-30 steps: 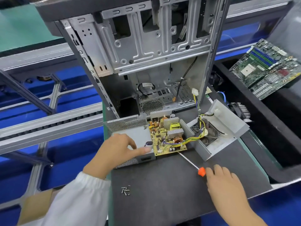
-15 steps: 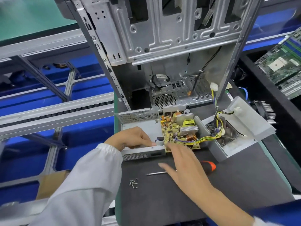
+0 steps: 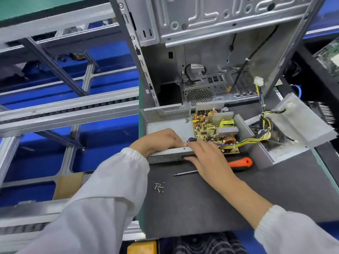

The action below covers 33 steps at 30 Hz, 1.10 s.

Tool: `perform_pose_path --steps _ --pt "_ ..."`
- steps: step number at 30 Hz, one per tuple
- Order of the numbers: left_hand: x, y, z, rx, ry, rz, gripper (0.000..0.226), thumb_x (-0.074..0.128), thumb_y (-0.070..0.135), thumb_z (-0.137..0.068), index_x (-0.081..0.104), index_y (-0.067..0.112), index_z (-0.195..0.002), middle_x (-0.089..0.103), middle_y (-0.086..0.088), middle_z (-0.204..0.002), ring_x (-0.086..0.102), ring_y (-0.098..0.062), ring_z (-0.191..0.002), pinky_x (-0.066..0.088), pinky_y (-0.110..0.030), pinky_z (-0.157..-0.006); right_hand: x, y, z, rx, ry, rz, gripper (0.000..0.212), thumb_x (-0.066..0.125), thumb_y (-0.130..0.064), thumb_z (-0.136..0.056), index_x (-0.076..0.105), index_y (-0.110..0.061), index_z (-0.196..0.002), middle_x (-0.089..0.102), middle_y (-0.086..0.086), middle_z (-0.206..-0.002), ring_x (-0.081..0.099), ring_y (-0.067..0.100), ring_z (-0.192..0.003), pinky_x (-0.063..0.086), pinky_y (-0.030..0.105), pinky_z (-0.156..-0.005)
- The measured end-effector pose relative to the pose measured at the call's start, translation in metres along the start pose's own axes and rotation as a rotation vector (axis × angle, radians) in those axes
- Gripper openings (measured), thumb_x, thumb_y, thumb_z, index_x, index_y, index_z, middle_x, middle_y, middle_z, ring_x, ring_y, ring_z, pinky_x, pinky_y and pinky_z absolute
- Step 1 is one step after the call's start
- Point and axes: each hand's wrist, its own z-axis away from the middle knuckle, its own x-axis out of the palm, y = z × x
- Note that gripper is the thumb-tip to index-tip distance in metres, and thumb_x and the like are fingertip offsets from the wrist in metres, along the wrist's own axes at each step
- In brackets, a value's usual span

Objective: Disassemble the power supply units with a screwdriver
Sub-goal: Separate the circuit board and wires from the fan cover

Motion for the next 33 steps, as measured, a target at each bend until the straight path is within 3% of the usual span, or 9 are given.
perform_pose_path --steps 5,9,14,19,21,23,25,29,33 --pt "0.002 0.004 0.005 0.042 0.007 -0.044 0.037 0.06 0.027 -0.096 0.066 0.006 -0.066 0.048 0.0 -0.057 0.037 -0.007 -0.048 0.03 -0.023 -0.054 0.002 -0.003 0.003 0.007 0.02 0.004 0.037 0.084 -0.011 -0.07 0.066 -0.002 -0.101 0.064 0.011 -0.087 0.061 0.029 -0.068 0.054 0.035 -0.064" --pt "0.003 0.005 0.006 0.061 0.017 -0.086 0.05 0.058 0.032 -0.096 0.06 -0.016 -0.082 0.039 -0.011 -0.07 0.028 -0.021 -0.059 0.023 -0.027 -0.053 0.004 -0.002 0.003 0.0 0.048 0.024 0.039 0.085 -0.011 -0.068 0.065 -0.002 -0.1 0.065 0.011 -0.088 0.062 0.029 -0.069 0.052 0.033 -0.065" --pt "0.002 0.005 0.003 0.115 0.024 -0.126 0.044 0.057 0.029 -0.097 0.052 0.002 -0.063 0.03 -0.007 -0.059 0.022 -0.014 -0.052 0.02 -0.025 -0.049 0.003 -0.003 0.002 0.012 0.041 0.008 0.036 0.084 -0.009 -0.07 0.065 0.0 -0.099 0.065 0.013 -0.087 0.061 0.031 -0.066 0.054 0.036 -0.061" --pt "-0.003 0.002 0.0 0.067 -0.018 -0.074 0.038 0.06 0.031 -0.095 0.069 0.003 -0.071 0.047 0.002 -0.055 0.036 -0.005 -0.046 0.03 -0.016 -0.047 -0.003 -0.004 -0.001 0.039 -0.07 -0.1 0.033 0.08 -0.008 -0.075 0.063 0.001 -0.101 0.061 0.016 -0.092 0.063 0.031 -0.071 0.055 0.038 -0.056" --pt "-0.007 0.0 0.0 0.017 -0.047 -0.069 0.035 0.062 0.032 -0.094 0.073 0.003 -0.078 0.055 0.005 -0.056 0.042 -0.003 -0.049 0.034 -0.015 -0.049 -0.007 0.001 -0.003 0.047 -0.135 -0.172 0.027 0.072 -0.01 -0.084 0.06 0.001 -0.107 0.057 0.015 -0.099 0.061 0.031 -0.08 0.053 0.042 -0.064" --pt "-0.012 -0.006 -0.001 -0.043 -0.119 0.011 0.019 0.065 0.022 -0.092 0.076 0.007 -0.088 0.067 0.0 -0.073 0.054 -0.006 -0.061 0.045 -0.018 -0.06 -0.011 0.006 -0.006 0.022 -0.159 -0.151 0.026 0.072 -0.012 -0.084 0.062 -0.001 -0.105 0.056 0.013 -0.096 0.059 0.03 -0.082 0.052 0.04 -0.067" --pt "-0.014 -0.011 -0.001 -0.047 -0.161 0.049 0.015 0.064 0.007 -0.09 0.075 0.008 -0.1 0.071 -0.005 -0.087 0.061 -0.011 -0.071 0.051 -0.023 -0.071 -0.015 0.007 -0.007 -0.005 -0.129 -0.075 0.03 0.082 -0.012 -0.073 0.066 -0.002 -0.096 0.061 0.012 -0.083 0.06 0.03 -0.073 0.052 0.036 -0.058" --pt "-0.013 -0.01 -0.003 0.018 -0.112 -0.07 0.022 0.061 -0.001 -0.09 0.073 0.005 -0.107 0.071 0.007 -0.08 0.059 0.0 -0.067 0.048 -0.013 -0.066 -0.017 0.004 -0.006 0.01 -0.057 -0.015 0.033 0.088 -0.016 -0.064 0.067 -0.005 -0.086 0.062 0.008 -0.071 0.061 0.028 -0.063 0.05 0.029 -0.052" --pt "-0.012 -0.007 -0.004 0.063 -0.095 -0.133 0.023 0.058 -0.003 -0.09 0.074 0.004 -0.104 0.071 0.003 -0.086 0.059 0.005 -0.064 0.047 -0.011 -0.064 -0.014 0.005 -0.005 0.005 -0.033 -0.006 0.032 0.088 -0.017 -0.064 0.065 -0.007 -0.083 0.062 0.005 -0.069 0.06 0.025 -0.061 0.046 0.026 -0.054"
